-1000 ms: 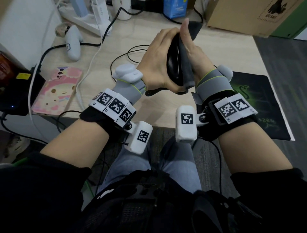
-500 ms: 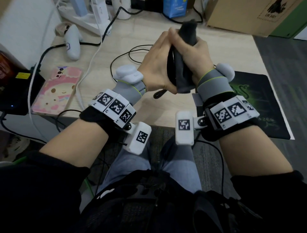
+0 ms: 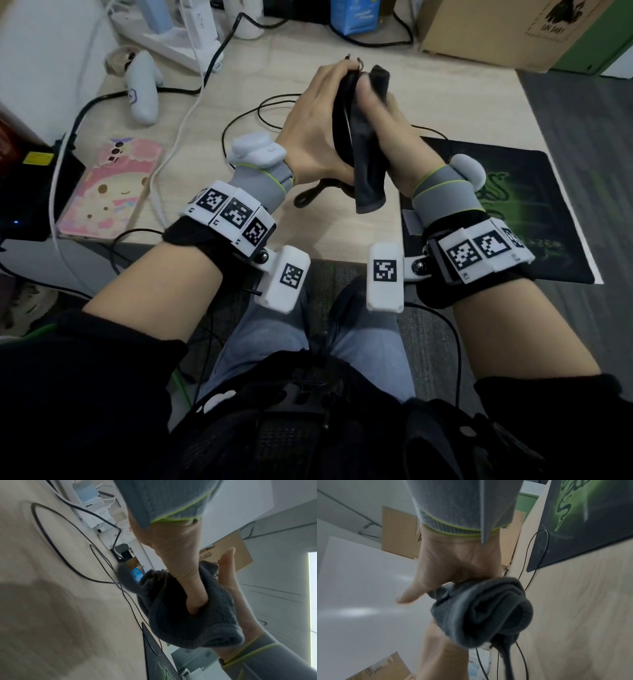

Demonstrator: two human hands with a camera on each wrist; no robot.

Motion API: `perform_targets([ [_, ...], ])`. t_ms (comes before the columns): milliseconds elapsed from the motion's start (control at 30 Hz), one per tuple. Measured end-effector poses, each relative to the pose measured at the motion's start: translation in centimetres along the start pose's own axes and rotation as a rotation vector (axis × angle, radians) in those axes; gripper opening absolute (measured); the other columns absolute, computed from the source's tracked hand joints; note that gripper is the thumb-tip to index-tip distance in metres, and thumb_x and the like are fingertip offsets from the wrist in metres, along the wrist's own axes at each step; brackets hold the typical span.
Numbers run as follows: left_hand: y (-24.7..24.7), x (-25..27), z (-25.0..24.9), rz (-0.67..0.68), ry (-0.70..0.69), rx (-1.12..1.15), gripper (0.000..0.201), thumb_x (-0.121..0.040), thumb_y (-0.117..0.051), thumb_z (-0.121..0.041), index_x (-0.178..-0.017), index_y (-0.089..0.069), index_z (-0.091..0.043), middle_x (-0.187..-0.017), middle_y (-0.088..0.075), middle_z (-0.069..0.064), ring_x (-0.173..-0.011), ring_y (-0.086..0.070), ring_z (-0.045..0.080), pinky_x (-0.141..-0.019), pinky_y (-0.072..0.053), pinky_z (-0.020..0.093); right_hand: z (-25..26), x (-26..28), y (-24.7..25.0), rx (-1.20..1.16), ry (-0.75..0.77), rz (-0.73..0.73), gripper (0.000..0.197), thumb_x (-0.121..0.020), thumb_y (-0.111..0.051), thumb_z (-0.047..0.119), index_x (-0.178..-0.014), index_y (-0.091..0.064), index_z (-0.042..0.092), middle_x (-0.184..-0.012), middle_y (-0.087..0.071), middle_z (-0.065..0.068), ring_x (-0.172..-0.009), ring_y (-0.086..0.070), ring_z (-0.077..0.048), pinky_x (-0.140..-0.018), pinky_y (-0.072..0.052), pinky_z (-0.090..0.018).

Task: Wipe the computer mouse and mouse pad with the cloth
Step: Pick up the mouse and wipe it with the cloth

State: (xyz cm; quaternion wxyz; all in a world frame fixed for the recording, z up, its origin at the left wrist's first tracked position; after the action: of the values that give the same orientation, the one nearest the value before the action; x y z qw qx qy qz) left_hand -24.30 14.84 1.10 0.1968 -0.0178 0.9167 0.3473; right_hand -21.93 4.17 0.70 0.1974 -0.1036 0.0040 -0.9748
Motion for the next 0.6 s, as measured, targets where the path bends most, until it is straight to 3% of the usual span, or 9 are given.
perform_targets([
  [67, -0.1, 0.1, 0.4, -0.021, 0.055, 0.038, 0.112, -0.038, -0.081, -0.041, -0.135, -0.036, -0.008, -0.124, -0.040, 0.001, -0.112, -0.043, 0.008, -0.095, -0.038, 0.011, 0.0, -0.1, 0.3, -0.230, -0.054, 0.043, 0.044, -0.088, -0.047, 0.040, -0.119, -0.056, 0.011, -0.105, -0.068, -0.005, -0.097, -0.066, -0.016, -0.090, -0.052, -0.032],
  [133, 0.1, 0.1, 0.7, -0.048, 0.088, 0.072, 0.110, -0.036, -0.078, -0.041, -0.134, -0.036, -0.010, -0.120, -0.038, -0.003, -0.108, -0.044, 0.008, -0.087, -0.036, 0.004, 0.0, 0.2, 0.3, -0.362, -0.035, 0.109, 0.030, -0.093, -0.034, 0.017, -0.115, -0.052, 0.008, -0.091, -0.067, -0.006, -0.082, -0.068, -0.017, -0.074, -0.055, -0.029],
  [167, 0.2, 0.1, 0.8, -0.060, 0.092, 0.076, 0.110, -0.037, -0.078, -0.040, -0.133, -0.036, -0.009, -0.119, -0.037, -0.003, -0.107, -0.043, 0.008, -0.085, -0.034, 0.000, 0.0, 0.4, 0.3, -0.375, -0.005, 0.145, 0.030, -0.091, -0.034, 0.011, -0.117, -0.050, 0.008, -0.093, -0.067, -0.006, -0.083, -0.068, -0.016, -0.075, -0.055, -0.028],
  [267, 0.4, 0.1, 0.8, -0.075, 0.079, 0.065, 0.109, -0.039, -0.078, -0.041, -0.133, -0.036, -0.005, -0.118, -0.037, -0.003, -0.107, -0.043, 0.008, -0.084, -0.029, -0.003, -0.2, 0.5, 0.5, -0.332, 0.075, 0.216, 0.041, -0.089, -0.042, 0.005, -0.130, -0.043, 0.008, -0.113, -0.060, -0.010, -0.102, -0.062, -0.020, -0.092, -0.051, -0.032],
  [333, 0.3, 0.1, 0.6, -0.069, 0.070, 0.050, 0.110, -0.039, -0.077, -0.043, -0.134, -0.036, -0.005, -0.118, -0.038, -0.003, -0.108, -0.044, 0.009, -0.089, -0.033, 0.001, -0.5, 0.5, 0.7, -0.309, 0.093, 0.214, 0.038, -0.090, -0.049, 0.006, -0.128, -0.046, 0.007, -0.112, -0.061, -0.009, -0.102, -0.062, -0.020, -0.090, -0.052, -0.032],
  [467, -0.4, -0.2, -0.3, -0.048, -0.008, -0.048, 0.110, -0.044, -0.081, -0.045, -0.134, -0.035, -0.001, -0.126, -0.045, 0.008, -0.119, -0.048, 0.020, -0.106, -0.038, 0.031, -0.9, 0.1, 0.5, -0.194, 0.091, 0.058, 0.024, -0.087, -0.059, 0.025, -0.107, -0.058, 0.011, -0.094, -0.067, -0.005, -0.088, -0.066, -0.016, -0.081, -0.054, -0.028],
  [600, -0.4, -0.3, -0.6, -0.068, -0.020, -0.046, 0.105, -0.051, -0.082, -0.041, -0.134, -0.036, 0.002, -0.129, -0.046, 0.011, -0.122, -0.047, 0.023, -0.105, -0.038, 0.030, 0.5, -0.4, 0.7, -0.011, 0.080, -0.182, 0.038, -0.093, -0.051, 0.044, -0.096, -0.063, 0.008, -0.087, -0.070, -0.004, -0.082, -0.070, -0.014, -0.072, -0.057, -0.023],
])
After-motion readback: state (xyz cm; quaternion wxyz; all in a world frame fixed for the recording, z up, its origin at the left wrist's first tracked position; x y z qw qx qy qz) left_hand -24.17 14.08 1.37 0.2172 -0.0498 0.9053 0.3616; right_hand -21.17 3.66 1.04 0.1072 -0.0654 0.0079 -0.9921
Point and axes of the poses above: each hand's wrist, its own x-axis away from the middle knuckle, its own y-axis out of the back of the hand, z = x × y, the point moved 4 cm from there along -x, towards the middle knuckle
